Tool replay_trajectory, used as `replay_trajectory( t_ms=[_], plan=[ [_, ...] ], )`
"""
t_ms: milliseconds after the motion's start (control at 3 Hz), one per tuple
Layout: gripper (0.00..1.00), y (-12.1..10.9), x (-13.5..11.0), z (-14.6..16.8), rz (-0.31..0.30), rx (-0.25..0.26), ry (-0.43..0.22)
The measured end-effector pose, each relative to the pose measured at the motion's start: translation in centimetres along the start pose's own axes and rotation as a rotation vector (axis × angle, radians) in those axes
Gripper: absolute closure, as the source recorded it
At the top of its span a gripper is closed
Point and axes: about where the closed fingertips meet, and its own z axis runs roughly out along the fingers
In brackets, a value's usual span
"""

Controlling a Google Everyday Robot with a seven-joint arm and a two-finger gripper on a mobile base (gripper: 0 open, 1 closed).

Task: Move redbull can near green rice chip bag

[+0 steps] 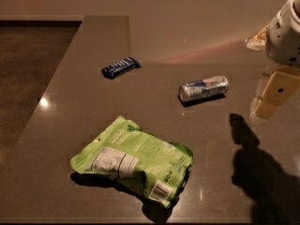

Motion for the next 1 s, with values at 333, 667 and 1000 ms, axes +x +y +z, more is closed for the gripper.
replay_trajectory(
  t_ms=[333,667,1000],
  plan=[
    [0.00,0.0,0.0,0.0,0.000,0.000,0.000],
    [0.00,-0.9,-0.5,0.8,-0.021,-0.005,-0.006],
    [0.00,-2.3,-1.2,2.7,-0.056,-0.024,-0.008]
  ],
)
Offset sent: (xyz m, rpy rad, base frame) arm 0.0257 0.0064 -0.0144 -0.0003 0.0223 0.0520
